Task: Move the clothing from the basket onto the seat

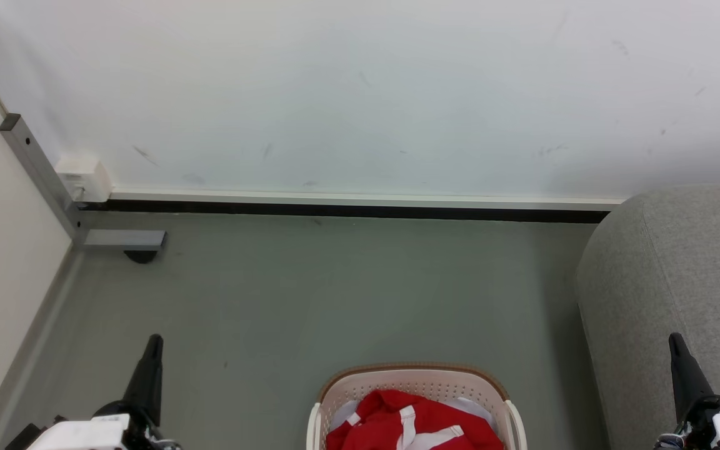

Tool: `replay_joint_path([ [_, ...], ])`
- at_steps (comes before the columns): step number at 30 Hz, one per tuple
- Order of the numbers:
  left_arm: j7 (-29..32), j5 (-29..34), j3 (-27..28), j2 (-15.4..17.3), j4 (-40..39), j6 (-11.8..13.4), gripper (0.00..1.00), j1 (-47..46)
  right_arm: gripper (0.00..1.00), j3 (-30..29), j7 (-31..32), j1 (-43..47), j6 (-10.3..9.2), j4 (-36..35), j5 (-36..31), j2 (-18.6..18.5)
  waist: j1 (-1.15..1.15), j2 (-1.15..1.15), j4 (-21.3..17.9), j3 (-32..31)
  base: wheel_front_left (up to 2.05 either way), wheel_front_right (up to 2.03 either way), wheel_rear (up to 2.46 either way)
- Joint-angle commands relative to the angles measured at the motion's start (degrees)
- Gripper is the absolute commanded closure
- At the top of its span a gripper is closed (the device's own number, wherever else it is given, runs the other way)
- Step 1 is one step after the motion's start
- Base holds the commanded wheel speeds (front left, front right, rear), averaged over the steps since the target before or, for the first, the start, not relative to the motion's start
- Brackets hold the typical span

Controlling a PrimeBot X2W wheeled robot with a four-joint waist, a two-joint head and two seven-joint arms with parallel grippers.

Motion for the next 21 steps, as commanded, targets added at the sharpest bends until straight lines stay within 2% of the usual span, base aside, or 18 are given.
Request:
replay_joint_path([
  [1,0.18,-0.68,0.07,0.11,-0.19,-0.05,1.00,-0.47,1.00,-0.05,0.14,-0.80,-0.13,-0.29,0.06,-0.44,0.00,0.00,0.00,0.00,0.00,0.00,0.00],
  [21,0.17,-0.68,0.07,0.11,-0.19,-0.05,1.00,-0.47,1.00,-0.05,0.14,-0.80,-0.13,-0.29,0.06,-0.44,0.00,0.00,0.00,0.00,0.00,0.00,0.00],
])
